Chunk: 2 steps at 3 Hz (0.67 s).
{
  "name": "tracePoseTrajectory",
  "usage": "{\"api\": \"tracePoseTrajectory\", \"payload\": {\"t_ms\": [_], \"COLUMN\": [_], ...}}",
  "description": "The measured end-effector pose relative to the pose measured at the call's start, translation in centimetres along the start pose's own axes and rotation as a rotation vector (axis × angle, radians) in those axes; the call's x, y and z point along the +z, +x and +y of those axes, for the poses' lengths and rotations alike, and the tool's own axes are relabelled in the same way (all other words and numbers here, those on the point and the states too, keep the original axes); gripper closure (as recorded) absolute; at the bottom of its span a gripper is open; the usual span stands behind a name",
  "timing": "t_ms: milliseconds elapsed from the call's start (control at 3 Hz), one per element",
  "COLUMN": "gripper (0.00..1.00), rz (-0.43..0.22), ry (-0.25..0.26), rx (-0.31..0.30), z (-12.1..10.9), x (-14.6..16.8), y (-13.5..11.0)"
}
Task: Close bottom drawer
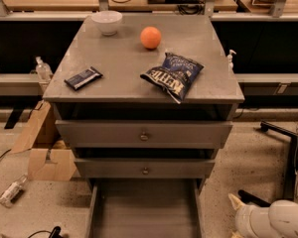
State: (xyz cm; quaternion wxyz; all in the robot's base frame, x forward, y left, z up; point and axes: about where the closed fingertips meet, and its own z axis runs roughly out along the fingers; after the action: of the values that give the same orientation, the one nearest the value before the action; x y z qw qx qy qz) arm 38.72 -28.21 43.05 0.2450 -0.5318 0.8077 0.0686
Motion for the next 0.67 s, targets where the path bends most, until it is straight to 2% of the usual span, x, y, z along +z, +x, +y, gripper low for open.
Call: {"api": "tracePoseTrajectory", "payload": {"t_ms": [333,667], "gripper": [0.00,0.00], "rz": [0.011,-0.005], "ry": [-0.009,-0.045], "rx": [0.001,-0.007], "z": [0.0,1.9], "x": [0.3,3.0], "y": [0.2,0.9]}}
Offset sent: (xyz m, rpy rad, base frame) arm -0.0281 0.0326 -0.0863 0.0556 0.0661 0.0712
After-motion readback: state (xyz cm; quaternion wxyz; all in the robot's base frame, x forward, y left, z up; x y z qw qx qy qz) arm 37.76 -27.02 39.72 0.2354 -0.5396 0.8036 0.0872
